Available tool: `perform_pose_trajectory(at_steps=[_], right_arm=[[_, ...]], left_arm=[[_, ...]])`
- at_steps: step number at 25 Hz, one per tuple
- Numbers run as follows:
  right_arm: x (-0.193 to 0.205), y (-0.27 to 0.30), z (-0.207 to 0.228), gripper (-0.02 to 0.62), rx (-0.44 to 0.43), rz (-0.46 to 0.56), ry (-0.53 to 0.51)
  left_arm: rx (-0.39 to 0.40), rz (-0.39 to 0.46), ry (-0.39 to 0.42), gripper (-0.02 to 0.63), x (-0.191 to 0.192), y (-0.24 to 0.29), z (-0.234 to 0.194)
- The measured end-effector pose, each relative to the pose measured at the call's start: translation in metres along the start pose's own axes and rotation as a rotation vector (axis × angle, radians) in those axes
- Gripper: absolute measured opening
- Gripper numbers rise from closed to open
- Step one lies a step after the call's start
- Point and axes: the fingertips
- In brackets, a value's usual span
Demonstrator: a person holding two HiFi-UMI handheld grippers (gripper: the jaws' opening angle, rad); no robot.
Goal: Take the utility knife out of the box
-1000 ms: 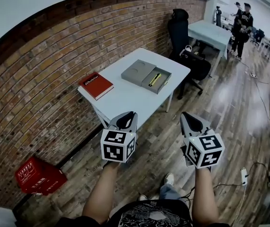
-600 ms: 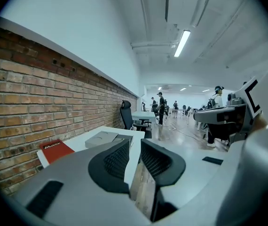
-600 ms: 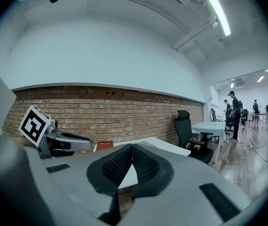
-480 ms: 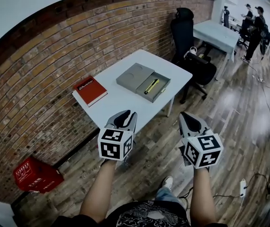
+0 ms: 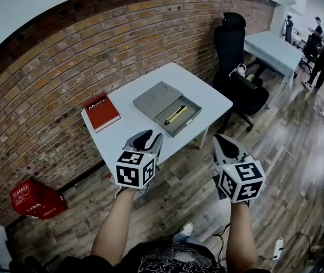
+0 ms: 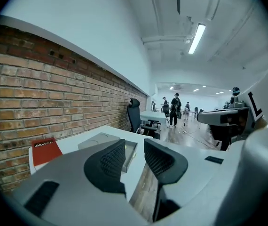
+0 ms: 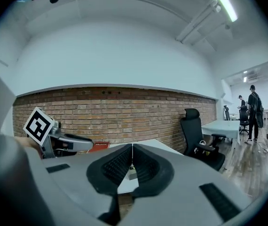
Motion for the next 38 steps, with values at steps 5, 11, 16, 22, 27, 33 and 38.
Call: perform_pose_trajectory(at_steps=[5, 11, 16, 22, 27, 33, 38], right_arm=[[-0.004, 0.012, 0.034, 0.021, -0.049, 0.002, 0.0], [-0.007, 0.023, 0.062, 0.021, -0.093, 0.017, 0.009], [-0.009, 0.034, 0.08, 0.021, -0.115, 0.022, 0.008], [-0.014, 0.049, 0.095, 0.021, -0.135, 0.025, -0.007], [-0.017, 0.075, 0.107, 0.021, -0.155, 0.027, -0.009], [-0.023, 0.126, 0.13, 0.021, -0.174, 0.01, -0.027], [-0.037, 0.179, 0.152, 0.021, -0.191, -0.017, -0.039]], left_arm=[[-0.042, 0.003, -0.002, 0.14, -0.011, 0.027, 0.011], [-0.088, -0.007, 0.007, 0.146, -0.016, 0.046, 0.02], [-0.106, -0.008, -0.002, 0.146, -0.02, 0.063, 0.023], [-0.122, 0.0, 0.003, 0.146, -0.025, 0.084, 0.024], [-0.133, 0.005, 0.014, 0.146, -0.032, 0.108, 0.015], [-0.14, 0.011, 0.001, 0.146, -0.045, 0.16, -0.007], [-0.154, 0.009, -0.014, 0.146, -0.062, 0.207, -0.035]])
Point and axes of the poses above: the fingertips, and each gripper's own axes: y forward along the fingers, z to its right, x out of its underside, and after that the axes turned 10 degrees about -x, right-handed
